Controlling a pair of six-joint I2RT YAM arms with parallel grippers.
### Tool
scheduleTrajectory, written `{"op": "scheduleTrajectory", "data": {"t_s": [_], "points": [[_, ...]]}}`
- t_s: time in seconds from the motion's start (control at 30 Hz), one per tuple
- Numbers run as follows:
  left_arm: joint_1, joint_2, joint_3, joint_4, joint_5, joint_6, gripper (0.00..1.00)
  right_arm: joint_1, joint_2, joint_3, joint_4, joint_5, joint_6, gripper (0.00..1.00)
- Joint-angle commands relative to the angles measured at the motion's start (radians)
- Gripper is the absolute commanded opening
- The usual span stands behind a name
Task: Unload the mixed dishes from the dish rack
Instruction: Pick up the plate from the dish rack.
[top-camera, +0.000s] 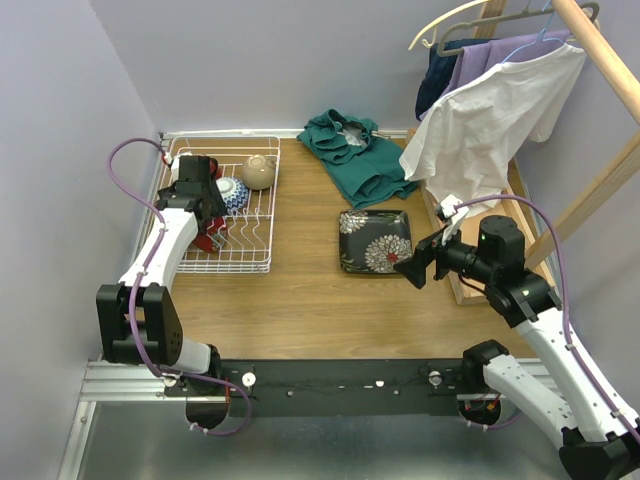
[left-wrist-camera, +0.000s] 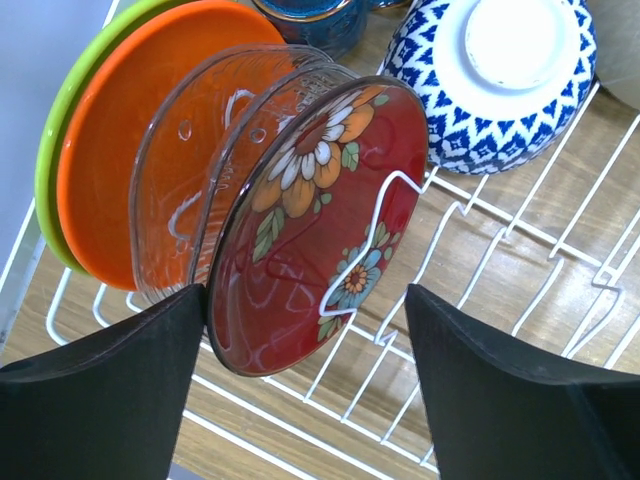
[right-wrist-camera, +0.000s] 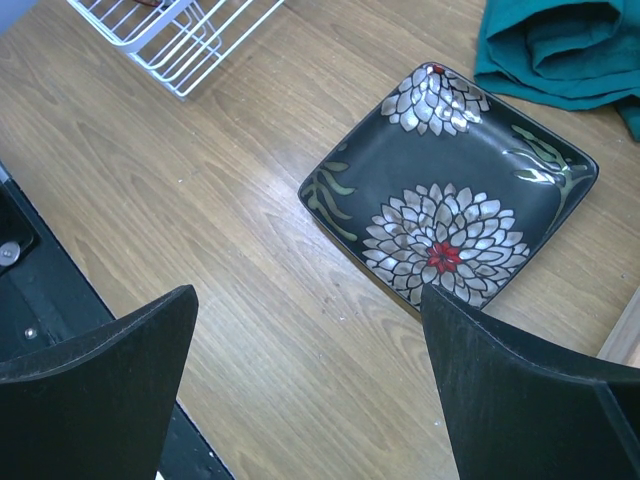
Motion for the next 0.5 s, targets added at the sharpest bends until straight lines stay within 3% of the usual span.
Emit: {"op": "scheduleTrajectory", "data": {"t_s": [0.0,0.37,0.47], "points": [[-0.003,-0.02,-0.019,0.078,0.123,0.03,0.82,0.008,-0.003,0.019,0.023,-0.004,-0.006,1.0],[-0.003,-0.067,-0.059,0.128,0.183,0.138,0.57,0.008,0.009,0.019,0.028,-0.013,0.001,1.0],[-0.003,-0.061,-0.065,0.141,0.196,0.156,0.56,0.008,0.011,0.019,0.028,-0.016,0.0,1.0]]}}
